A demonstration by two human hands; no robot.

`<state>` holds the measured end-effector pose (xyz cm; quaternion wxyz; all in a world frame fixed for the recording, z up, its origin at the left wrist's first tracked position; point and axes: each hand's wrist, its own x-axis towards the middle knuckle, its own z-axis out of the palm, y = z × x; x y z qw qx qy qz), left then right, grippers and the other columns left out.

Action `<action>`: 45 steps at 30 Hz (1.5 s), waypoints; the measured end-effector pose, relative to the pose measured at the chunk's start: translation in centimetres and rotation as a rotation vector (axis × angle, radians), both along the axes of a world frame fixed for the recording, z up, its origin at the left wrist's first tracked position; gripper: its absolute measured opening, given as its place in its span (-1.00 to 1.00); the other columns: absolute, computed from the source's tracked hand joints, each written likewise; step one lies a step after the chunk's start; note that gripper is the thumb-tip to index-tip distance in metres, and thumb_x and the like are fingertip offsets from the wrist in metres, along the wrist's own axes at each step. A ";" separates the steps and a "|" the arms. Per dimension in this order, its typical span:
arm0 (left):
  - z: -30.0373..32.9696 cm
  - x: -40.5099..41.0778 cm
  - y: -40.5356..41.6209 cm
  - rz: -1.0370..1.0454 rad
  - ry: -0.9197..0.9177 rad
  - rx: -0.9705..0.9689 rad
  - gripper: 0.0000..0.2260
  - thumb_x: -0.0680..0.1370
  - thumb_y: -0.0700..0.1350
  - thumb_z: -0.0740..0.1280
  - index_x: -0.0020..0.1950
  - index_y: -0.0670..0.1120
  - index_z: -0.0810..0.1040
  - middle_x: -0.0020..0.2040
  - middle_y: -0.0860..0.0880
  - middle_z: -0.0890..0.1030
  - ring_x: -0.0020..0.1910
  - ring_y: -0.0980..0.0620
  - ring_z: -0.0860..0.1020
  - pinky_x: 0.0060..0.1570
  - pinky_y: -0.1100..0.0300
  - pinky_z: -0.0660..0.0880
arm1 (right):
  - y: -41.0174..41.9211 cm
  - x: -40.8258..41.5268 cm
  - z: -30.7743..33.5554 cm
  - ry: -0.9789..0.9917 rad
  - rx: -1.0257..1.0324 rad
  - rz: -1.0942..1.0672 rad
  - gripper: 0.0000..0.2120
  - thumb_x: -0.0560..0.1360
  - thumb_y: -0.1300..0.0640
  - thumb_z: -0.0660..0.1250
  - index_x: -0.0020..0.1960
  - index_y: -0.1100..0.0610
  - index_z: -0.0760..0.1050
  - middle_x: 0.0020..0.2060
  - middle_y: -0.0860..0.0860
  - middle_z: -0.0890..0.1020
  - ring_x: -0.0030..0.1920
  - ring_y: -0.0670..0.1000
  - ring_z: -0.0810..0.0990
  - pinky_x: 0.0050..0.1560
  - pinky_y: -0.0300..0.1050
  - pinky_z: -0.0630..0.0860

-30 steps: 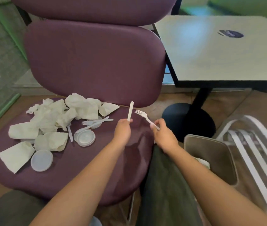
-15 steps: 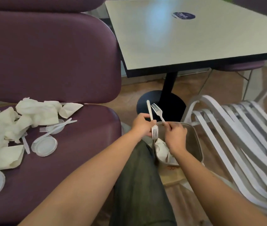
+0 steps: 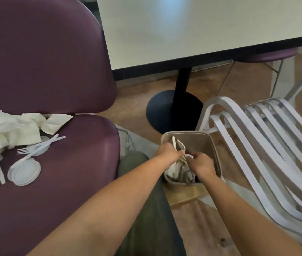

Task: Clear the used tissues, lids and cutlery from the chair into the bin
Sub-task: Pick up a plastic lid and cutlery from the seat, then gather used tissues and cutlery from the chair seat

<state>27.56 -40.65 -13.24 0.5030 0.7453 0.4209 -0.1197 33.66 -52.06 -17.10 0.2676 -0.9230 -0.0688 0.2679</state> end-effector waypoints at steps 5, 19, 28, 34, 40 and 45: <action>0.1 0.3 1.0 0.013 -0.028 0.061 -0.56 0.60 0.03 0.28 0.44 -0.10 0.39 0.37 -0.08 0.48 0.30 -0.09 0.48 0.20 0.11 0.42 | 1.2 -0.1 0.5 0.017 0.007 0.036 -0.62 0.56 0.00 0.27 0.36 0.02 0.48 0.28 0.11 0.54 0.38 0.15 0.36 0.32 0.12 0.43; 4.5 -8.7 11.3 0.362 -0.341 0.218 -0.88 0.54 0.07 0.26 0.01 0.15 0.57 0.06 0.08 0.65 0.04 0.00 0.61 0.14 0.01 0.53 | 12.9 -6.4 6.5 -0.111 0.327 0.300 -0.77 0.55 0.06 0.29 0.18 0.02 0.60 0.14 -0.01 0.62 0.19 0.05 0.54 0.22 0.05 0.50; 3.6 -21.3 17.1 0.561 -0.234 0.285 -0.88 0.43 0.13 0.28 -0.14 0.16 0.56 -0.05 0.12 0.66 -0.01 0.03 0.63 0.14 0.02 0.52 | 20.7 -15.3 6.8 -0.099 0.341 0.517 -0.87 0.49 0.08 0.31 -0.03 -0.07 0.62 0.03 -0.02 0.67 0.10 0.09 0.58 0.17 0.00 0.52; 2.7 -29.3 20.2 0.550 -0.054 0.534 -0.81 0.51 -0.09 0.34 0.11 0.04 0.60 0.12 0.02 0.61 0.17 -0.01 0.55 0.18 0.06 0.47 | 24.8 -20.1 5.9 -0.065 0.319 0.638 -0.88 0.45 0.08 0.29 -0.19 -0.13 0.52 -0.06 -0.02 0.68 0.02 0.14 0.62 0.06 0.05 0.58; 1.1 -32.6 21.6 0.442 0.188 0.715 -0.61 0.53 -0.05 0.33 0.36 0.01 0.42 0.37 -0.09 0.35 0.34 -0.15 0.31 0.26 -0.01 0.34 | 28.4 -22.4 5.7 -0.115 0.237 0.743 -0.83 0.51 0.10 0.27 -0.02 -0.04 0.63 0.04 -0.03 0.66 0.16 0.06 0.55 0.12 -0.04 0.54; -0.6 -33.6 22.2 0.343 0.220 0.710 -0.46 0.55 0.01 0.34 0.48 -0.01 0.25 0.48 -0.11 0.25 0.43 -0.15 0.25 0.31 -0.01 0.35 | 31.0 -23.5 5.0 -0.233 0.225 0.846 -0.76 0.54 0.13 0.26 0.13 0.04 0.64 0.14 0.05 0.58 0.22 0.12 0.47 0.20 0.03 0.49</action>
